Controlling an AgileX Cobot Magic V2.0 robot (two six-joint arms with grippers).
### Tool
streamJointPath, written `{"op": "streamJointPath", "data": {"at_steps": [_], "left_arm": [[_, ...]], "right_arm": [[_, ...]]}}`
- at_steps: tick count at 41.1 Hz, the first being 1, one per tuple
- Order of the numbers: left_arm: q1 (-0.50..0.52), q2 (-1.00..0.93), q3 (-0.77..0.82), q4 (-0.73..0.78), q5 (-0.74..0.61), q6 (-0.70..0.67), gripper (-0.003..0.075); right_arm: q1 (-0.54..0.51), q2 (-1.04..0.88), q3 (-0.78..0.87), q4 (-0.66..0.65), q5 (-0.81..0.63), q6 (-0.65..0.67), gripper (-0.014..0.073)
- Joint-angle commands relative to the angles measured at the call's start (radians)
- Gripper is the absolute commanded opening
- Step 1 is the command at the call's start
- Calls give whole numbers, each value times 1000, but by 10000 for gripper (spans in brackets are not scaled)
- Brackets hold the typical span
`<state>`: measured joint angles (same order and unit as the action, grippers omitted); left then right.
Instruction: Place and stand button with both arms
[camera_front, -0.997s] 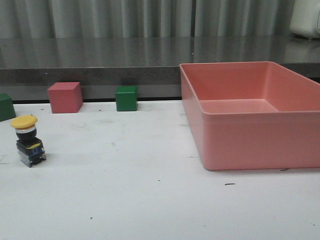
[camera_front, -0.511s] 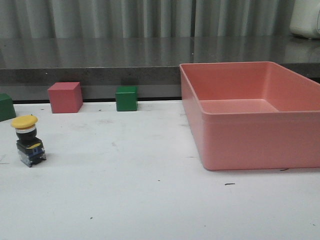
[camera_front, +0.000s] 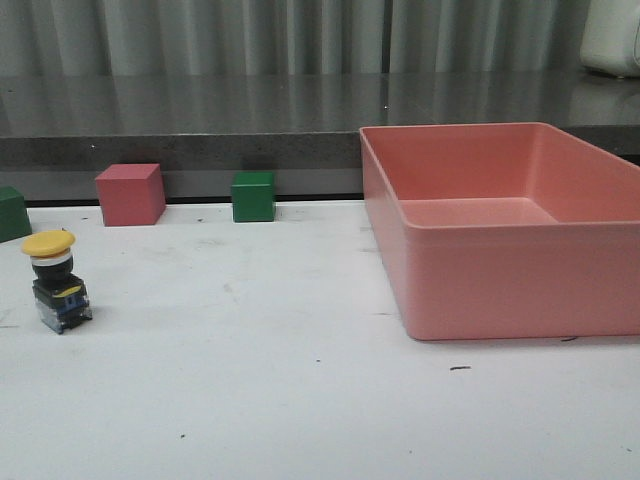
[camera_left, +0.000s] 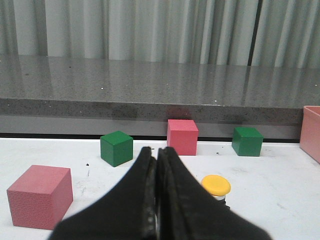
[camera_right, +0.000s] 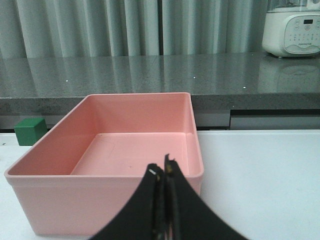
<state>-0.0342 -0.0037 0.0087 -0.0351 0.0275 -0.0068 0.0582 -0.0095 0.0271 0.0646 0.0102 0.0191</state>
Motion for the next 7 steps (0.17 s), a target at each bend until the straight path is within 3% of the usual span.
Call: {"op": "streamJointPath", "data": {"at_steps": [1,7], "left_arm": [[-6,-21,14,-1,-85,-10,-20],[-6,-21,14,-1,-85,-10,-20]], "right_arm": [[-8,-19,-3,5,-78,-9,-68],[-8,-19,-3,5,-78,-9,-68]]}}
